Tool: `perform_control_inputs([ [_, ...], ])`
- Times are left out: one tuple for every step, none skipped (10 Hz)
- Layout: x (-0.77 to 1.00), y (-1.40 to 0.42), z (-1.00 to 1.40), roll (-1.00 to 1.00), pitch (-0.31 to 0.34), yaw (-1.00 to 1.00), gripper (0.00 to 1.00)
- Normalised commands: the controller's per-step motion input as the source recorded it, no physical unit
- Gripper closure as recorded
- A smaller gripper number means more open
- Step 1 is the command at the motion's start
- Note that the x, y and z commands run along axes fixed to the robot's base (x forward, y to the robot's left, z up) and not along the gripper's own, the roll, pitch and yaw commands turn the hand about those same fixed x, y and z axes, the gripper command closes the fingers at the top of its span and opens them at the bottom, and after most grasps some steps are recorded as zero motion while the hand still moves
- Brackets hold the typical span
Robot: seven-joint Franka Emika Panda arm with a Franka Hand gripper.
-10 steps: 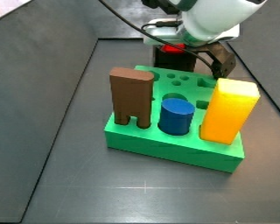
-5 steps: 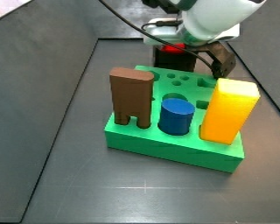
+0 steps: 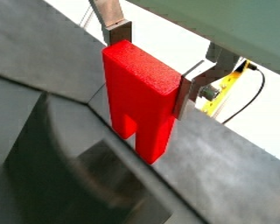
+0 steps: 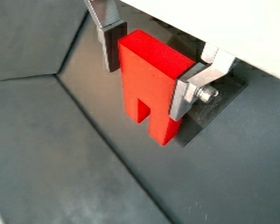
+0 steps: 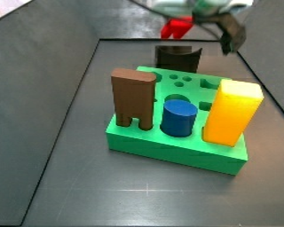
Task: Pick up the double-square object. Move up. Place the double-square object on the fixture. Regrasp the double-square object. Move to above the board. Insert the double-square object.
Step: Move to above the board.
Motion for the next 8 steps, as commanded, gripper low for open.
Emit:
perform_control_inputs([
  [0.00,0.10,1.00,-0.03,0.002,0.13,1.00],
  [-0.01,0.09,1.00,-0.03,-0.024,0.10,1.00],
  [-0.01,0.09,1.00,-0.03,-0.030,0.08,1.00],
  [-0.01,0.08,1.00,-0.03,-0.037,0.05,1.00],
  [-0.01,0.08,1.00,-0.03,-0.037,0.04,1.00],
  [-0.02,0.07,1.00,-0.04,-0.032,0.01,1.00],
  [-0.02,0.06,1.00,-0.04,-0.025,0.00,1.00],
  [-0.03,0.05,1.00,-0.04,-0.012,-0.01,1.00],
])
